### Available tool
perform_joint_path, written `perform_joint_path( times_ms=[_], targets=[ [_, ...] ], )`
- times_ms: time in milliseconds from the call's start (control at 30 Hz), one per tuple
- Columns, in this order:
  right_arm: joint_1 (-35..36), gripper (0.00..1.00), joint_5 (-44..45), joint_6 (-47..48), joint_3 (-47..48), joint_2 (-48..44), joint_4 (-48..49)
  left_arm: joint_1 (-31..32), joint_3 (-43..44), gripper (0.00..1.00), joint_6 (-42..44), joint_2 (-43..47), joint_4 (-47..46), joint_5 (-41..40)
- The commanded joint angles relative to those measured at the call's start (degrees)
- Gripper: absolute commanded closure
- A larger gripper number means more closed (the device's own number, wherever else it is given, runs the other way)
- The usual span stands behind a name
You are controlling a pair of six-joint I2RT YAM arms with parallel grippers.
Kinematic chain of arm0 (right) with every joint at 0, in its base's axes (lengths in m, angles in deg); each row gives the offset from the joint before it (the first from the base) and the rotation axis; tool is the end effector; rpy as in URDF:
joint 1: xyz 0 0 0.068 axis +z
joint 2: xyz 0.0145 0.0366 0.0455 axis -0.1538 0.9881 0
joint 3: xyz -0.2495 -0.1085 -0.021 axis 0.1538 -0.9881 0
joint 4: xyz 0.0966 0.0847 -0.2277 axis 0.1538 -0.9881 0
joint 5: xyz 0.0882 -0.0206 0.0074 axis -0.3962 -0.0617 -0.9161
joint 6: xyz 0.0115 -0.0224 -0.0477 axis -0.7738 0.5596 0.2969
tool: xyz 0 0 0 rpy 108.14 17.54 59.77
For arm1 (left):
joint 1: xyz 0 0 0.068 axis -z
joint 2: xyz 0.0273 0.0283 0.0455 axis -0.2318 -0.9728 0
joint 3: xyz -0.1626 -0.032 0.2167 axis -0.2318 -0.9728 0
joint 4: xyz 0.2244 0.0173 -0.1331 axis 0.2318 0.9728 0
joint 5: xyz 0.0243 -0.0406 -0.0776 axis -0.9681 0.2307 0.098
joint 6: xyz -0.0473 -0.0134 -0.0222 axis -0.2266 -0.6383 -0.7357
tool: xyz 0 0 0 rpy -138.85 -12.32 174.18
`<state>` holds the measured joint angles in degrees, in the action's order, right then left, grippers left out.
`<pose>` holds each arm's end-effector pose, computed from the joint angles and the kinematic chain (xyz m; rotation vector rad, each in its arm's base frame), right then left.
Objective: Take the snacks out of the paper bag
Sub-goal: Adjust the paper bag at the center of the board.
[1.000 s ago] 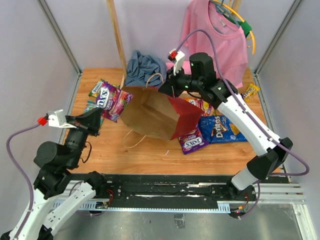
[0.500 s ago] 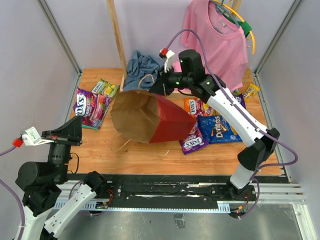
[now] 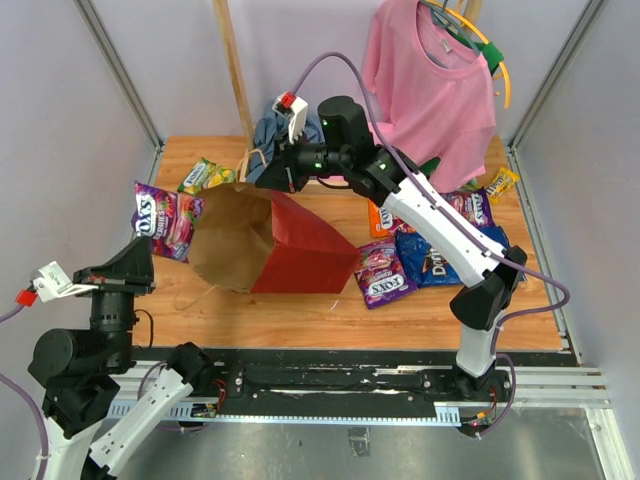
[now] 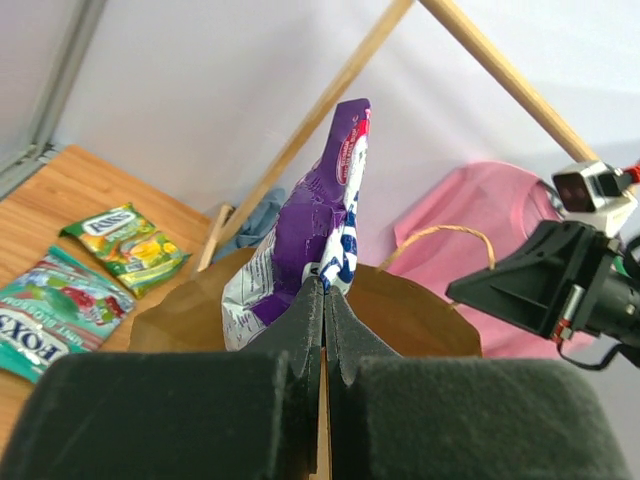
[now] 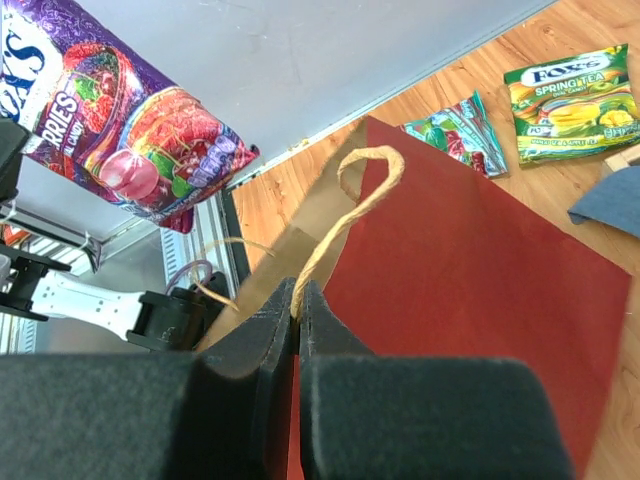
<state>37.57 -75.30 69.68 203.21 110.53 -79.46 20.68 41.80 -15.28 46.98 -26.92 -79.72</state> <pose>0.2734 0.3155 0.4675 -0.8993 1.6948 1.2976 0.0058 0.0221 0.3976 -0.4789 1.2195 -0.4892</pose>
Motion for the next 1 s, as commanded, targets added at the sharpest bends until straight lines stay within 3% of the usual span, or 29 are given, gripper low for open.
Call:
perform_joint_path(
  times_ms=[0, 100, 300, 633, 767, 967],
  targets=[
    [-0.3, 0.99, 2.4, -0.8, 0.9, -0.9, 2.7, -0.1, 0.6, 0.99, -0.9, 1.3, -1.0, -8.1],
    [-2.5, 0.99, 3.2, -1.5, -3.8, -2.6, 5.5, 0.0, 0.8, 0.99, -0.8, -0.3, 0.1, -9.9],
    [-11.7, 0.99, -4.4, -15.5, -18.4, -3.9, 18.3, 0.3, -0.2, 1.0, -0.4, -3.5, -0.5, -11.3],
    [-18.8, 0.99, 1.6, -14.7, -31.7, -10.8, 19.4, 3.0, 1.4, 1.0, -1.6, 3.1, 2.7, -18.1],
    [-20.9, 0.99, 2.3, -15.5, -35.8, -13.5, 20.4, 6.5, -0.4, 1.0, -1.8, 4.6, 1.8, -21.7],
    [-22.7, 0.99, 4.4, -15.6, -40.2, -18.3, 21.2, 16.9, -5.2, 0.99, -0.2, 0.9, -4.0, -29.3]
  ],
)
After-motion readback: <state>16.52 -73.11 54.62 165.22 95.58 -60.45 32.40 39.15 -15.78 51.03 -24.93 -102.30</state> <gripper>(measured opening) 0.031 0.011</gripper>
